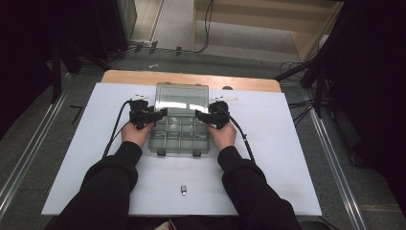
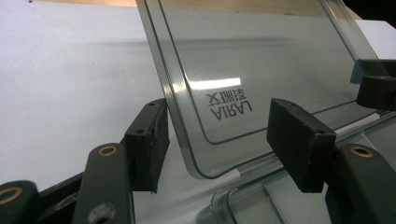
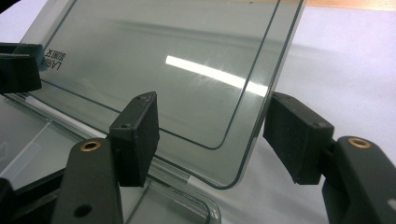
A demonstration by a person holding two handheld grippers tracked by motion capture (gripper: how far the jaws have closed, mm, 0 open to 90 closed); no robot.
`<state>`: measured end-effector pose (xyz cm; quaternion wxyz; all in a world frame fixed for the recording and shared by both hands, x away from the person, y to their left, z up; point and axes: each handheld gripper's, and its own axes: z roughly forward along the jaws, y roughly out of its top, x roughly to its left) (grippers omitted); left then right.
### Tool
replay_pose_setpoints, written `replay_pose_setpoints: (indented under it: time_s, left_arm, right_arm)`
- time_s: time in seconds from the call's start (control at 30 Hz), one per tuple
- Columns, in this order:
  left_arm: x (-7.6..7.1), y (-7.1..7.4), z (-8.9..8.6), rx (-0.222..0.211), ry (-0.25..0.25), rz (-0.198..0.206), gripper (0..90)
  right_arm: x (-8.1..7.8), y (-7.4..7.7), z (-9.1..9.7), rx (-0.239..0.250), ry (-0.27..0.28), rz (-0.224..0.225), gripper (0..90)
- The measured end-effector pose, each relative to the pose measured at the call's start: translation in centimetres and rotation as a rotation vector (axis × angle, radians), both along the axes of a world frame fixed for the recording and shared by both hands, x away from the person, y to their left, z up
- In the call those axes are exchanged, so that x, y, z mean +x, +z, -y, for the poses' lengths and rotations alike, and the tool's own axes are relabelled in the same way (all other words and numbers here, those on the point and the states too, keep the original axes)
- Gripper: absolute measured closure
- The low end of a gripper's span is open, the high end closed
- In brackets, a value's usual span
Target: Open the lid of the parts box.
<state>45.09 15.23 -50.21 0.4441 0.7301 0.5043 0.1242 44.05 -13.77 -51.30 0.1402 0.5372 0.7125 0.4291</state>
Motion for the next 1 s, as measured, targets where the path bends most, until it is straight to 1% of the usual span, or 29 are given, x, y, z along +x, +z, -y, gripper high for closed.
replay_pose_setpoints:
  time_s: [0.03, 0.17, 0.23, 0.33, 0.37, 0.43, 0.47, 0.5, 0.6, 0.63, 0.7, 0.73, 0.77, 0.8, 0.83, 0.87, 0.9, 0.97, 1.0]
  left_arm:
    - [0.0, 0.0, 0.0, 0.006, 0.001, 0.004, 38.6]
    - [0.0, 0.0, 0.0, 0.004, 0.003, 0.002, 38.5]
    - [0.0, 0.0, -0.1, -0.003, 0.002, -0.004, 38.5]
    - [0.0, 0.0, -0.1, -0.002, 0.003, -0.003, 38.5]
    - [-0.1, 0.1, 0.0, 0.007, 0.002, 0.006, 38.5]
    - [-0.1, 0.1, 0.0, 0.012, 0.001, 0.01, 38.4]
    - [-0.1, 0.1, 0.0, 0.012, -0.001, 0.01, 38.4]
    - [-0.1, 0.1, 0.0, 0.013, -0.001, 0.011, 36.4]
    - [-0.2, 0.4, 0.0, 0.015, -0.005, 0.015, 36.2]
    - [-0.3, 0.6, 0.0, 0.015, -0.008, 0.017, 36.2]
    - [-0.5, 0.9, 0.1, 0.011, -0.015, 0.02, 35.4]
    - [-0.6, 1.1, 0.1, 0.013, -0.019, 0.022, 33.2]
    - [-0.8, 1.3, 0.0, 0.018, -0.024, 0.016, 32.8]
    - [-0.9, 1.5, 0.1, 0.018, -0.026, 0.015, 32.8]
    - [-1.1, 1.8, 0.0, 0.023, -0.038, 0.016, 32.7]
    - [-1.1, 1.8, 0.0, 0.023, -0.038, 0.016, 32.7]
    - [-1.2, 1.9, 0.0, 0.025, -0.044, 0.015, 32.7]
    - [-1.4, 2.2, 0.0, 0.014, -0.052, 0.009, 32.5]
    - [-1.5, 2.4, -0.1, 0.011, -0.055, 0.007, 32.5]
  right_arm:
    - [0.0, 0.0, 0.0, 0.003, -0.003, -0.004, 33.6]
    - [0.1, -0.1, 0.1, 0.007, -0.011, -0.013, 32.3]
    - [0.0, 0.0, 0.0, 0.002, -0.013, -0.01, 32.3]
    - [0.0, 0.0, 0.0, -0.001, -0.014, -0.008, 32.3]
    - [0.0, 0.0, 0.0, 0.0, -0.013, -0.009, 32.3]
    - [0.0, 0.0, 0.0, -0.003, -0.014, -0.009, 32.4]
    - [0.0, 0.0, 0.0, -0.003, -0.014, -0.009, 32.4]
    - [0.0, 0.1, 0.0, -0.008, -0.01, -0.008, 32.5]
    - [-0.2, 0.4, 0.0, -0.01, -0.006, -0.013, 32.4]
    - [-0.3, 0.7, 0.0, -0.013, 0.005, -0.012, 32.4]
    - [-0.5, 0.9, 0.1, -0.012, 0.01, -0.013, 32.4]
    - [-0.6, 1.2, 0.1, -0.009, 0.015, -0.016, 32.4]
    - [-0.9, 1.7, 0.3, 0.003, 0.033, -0.017, 31.6]
    - [-0.9, 1.7, 0.3, 0.003, 0.033, -0.017, 31.6]
    - [-1.2, 2.2, 0.4, 0.013, 0.057, -0.018, 30.0]
    - [-1.2, 2.2, 0.4, 0.013, 0.057, -0.018, 30.0]
    - [-1.3, 2.4, 0.4, 0.012, 0.069, -0.014, 29.0]
    - [-1.8, 3.0, 0.4, 0.001, 0.111, -0.01, 27.5]
    - [-1.8, 3.0, 0.4, 0.001, 0.111, -0.01, 27.5]
